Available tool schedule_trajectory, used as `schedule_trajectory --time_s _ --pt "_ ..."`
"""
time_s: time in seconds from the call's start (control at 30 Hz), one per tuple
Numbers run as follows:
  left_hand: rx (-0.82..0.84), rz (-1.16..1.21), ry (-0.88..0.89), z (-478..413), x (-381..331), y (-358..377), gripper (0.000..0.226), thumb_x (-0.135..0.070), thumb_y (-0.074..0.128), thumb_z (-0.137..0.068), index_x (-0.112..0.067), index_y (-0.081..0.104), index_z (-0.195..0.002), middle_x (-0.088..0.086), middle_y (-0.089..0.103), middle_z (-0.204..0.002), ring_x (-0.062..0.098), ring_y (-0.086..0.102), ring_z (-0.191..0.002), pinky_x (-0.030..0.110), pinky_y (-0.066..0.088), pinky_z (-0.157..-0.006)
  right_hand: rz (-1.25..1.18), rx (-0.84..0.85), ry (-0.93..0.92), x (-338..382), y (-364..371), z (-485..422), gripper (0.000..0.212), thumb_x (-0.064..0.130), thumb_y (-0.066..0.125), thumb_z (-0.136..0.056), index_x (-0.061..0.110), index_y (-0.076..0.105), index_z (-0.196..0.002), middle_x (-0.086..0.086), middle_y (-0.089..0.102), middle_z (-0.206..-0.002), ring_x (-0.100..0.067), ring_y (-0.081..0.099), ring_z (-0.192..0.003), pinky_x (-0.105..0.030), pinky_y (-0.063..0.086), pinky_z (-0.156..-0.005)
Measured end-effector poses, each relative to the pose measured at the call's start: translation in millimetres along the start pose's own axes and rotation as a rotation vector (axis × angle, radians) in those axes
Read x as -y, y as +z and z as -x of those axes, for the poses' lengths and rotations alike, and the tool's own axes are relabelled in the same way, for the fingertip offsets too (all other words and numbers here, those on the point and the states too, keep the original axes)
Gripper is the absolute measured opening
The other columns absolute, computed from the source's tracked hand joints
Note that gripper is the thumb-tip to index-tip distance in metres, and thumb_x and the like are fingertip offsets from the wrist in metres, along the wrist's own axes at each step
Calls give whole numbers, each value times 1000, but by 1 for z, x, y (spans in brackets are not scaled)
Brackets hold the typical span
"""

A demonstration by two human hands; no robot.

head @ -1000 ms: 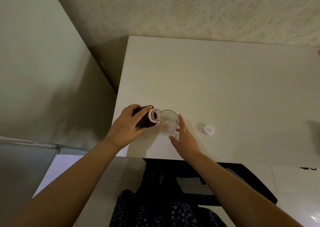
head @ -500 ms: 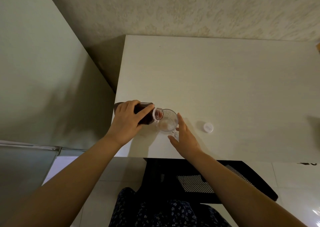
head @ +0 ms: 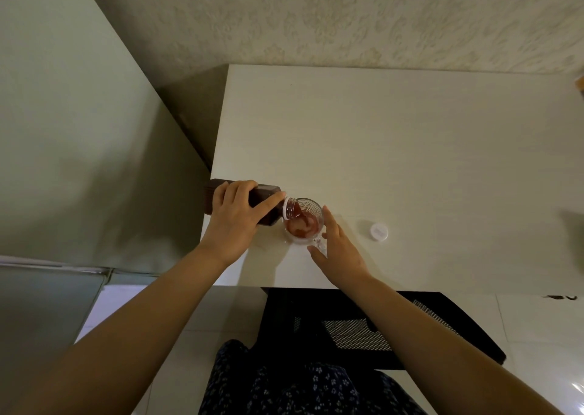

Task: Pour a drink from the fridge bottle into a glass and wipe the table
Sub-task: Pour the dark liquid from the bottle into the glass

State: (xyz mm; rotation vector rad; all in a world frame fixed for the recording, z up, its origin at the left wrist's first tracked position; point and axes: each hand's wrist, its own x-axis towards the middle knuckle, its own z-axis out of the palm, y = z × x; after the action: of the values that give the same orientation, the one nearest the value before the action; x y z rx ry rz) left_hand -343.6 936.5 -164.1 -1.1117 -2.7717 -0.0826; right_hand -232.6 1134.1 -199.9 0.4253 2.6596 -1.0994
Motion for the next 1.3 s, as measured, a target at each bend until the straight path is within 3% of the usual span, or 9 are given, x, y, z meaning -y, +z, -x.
schedule_trajectory --time_s 0.53,0.87,1.03,1.17,1.23,1.3 --pt "-37 -57 6 -3 -3 -1 84 -2 81 -62 -28 47 -133 22 48 -117 38 44 -109 58 38 -93 -3 13 -18 -4 0 -3 83 30 57 -88 29 -2 -146 -2 35 -147 -20 40 -128 -39 40 -100" --pt "9 9 -34 -3 -2 -1 85 -3 79 -67 -33 39 -136 21 47 -120 38 45 -109 56 37 -95 -22 11 -11 -13 -1 -2 82 31 59 -87 26 3 -146 -1 34 -146 -18 39 -128 -40 38 -103" --pt "18 148 -93 1 -2 -3 82 -14 79 -69 -32 37 -137 19 49 -120 36 48 -110 54 33 -99 -10 29 -57 -20 -7 4 86 34 66 -81 22 10 -146 1 35 -144 -16 38 -128 -39 37 -104" --pt "-58 390 -232 7 -2 -3 75 -29 79 -73 -27 39 -136 8 53 -123 24 49 -114 39 26 -100 6 134 -112 -37 -21 12 80 35 67 -79 29 19 -143 5 40 -137 -10 44 -119 -35 36 -103" --pt "-103 580 -353 11 -6 -5 73 -29 79 -73 -25 40 -135 1 53 -127 15 46 -118 34 24 -103 49 67 -110 -48 -30 12 69 29 65 -80 28 30 -139 3 46 -131 -13 47 -115 -37 38 -101" --pt "-135 755 -476 17 -12 -7 74 -23 82 -71 -23 42 -133 -3 53 -128 8 43 -118 37 29 -107 152 -105 -58 -59 -40 7 57 24 63 -81 23 41 -134 -4 49 -129 -23 46 -116 -40 38 -100"
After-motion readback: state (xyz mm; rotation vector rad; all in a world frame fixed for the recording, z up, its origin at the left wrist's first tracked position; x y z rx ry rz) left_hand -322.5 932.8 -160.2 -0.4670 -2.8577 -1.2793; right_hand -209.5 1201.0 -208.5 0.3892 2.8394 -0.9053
